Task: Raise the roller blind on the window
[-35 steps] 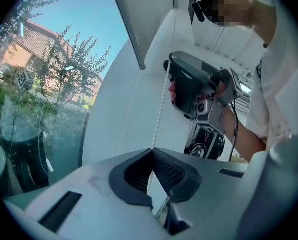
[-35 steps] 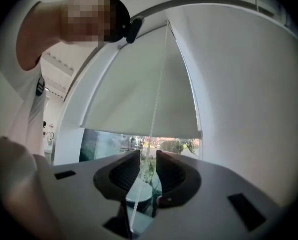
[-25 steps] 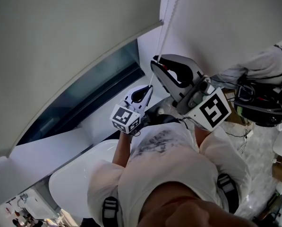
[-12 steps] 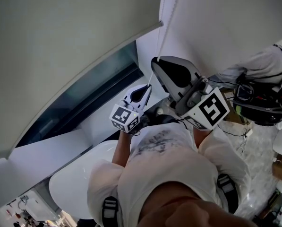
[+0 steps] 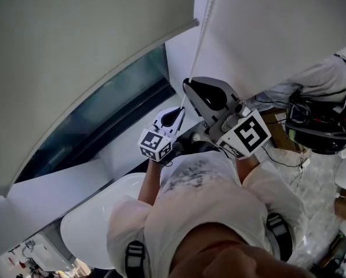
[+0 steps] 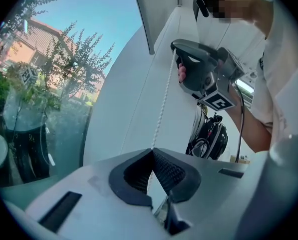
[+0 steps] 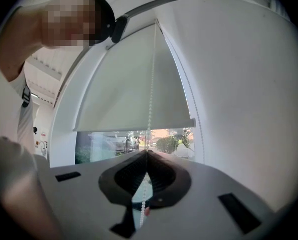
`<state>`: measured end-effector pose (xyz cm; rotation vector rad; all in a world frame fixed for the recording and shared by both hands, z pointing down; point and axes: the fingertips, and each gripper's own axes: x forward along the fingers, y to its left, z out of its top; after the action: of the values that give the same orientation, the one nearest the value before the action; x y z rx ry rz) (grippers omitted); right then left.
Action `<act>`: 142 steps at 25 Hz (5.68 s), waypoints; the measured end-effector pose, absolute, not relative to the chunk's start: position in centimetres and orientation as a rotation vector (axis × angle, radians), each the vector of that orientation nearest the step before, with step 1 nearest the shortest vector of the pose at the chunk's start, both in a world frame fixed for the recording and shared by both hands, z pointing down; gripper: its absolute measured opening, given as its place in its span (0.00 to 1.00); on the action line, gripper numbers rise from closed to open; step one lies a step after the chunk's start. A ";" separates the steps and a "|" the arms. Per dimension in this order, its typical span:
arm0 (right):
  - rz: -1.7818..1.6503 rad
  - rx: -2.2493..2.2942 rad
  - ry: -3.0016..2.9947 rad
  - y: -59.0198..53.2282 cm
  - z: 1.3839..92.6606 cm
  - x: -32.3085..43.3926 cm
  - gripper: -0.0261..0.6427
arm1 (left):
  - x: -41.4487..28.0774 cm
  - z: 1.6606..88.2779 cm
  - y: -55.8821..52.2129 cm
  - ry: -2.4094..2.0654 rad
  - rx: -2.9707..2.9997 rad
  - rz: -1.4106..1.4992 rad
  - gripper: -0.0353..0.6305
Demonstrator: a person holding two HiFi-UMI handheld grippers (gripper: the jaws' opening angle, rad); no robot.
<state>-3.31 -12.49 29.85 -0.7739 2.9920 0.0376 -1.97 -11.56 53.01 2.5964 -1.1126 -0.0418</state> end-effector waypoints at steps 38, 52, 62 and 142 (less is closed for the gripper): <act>-0.185 -0.858 3.245 -10.6 45.5 -3.9 0.13 | -1.7 68.9 -9.0 -1.038 2.399 0.213 0.06; -0.181 -0.859 3.245 -11.2 45.7 -2.9 0.13 | -2.3 65.0 -8.2 -1.067 2.429 0.162 0.07; -0.178 -0.850 3.240 -11.4 45.5 -2.3 0.13 | -3.6 50.4 -9.5 -1.092 2.611 0.018 0.15; -0.606 -0.846 3.523 -7.9 62.8 -1.3 0.13 | -1.2 41.0 -11.4 -1.036 2.720 -0.111 0.06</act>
<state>-1.32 -7.89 62.77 -0.8458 3.5233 -0.6059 -1.16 -11.37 40.96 2.7202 -1.0361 -0.1108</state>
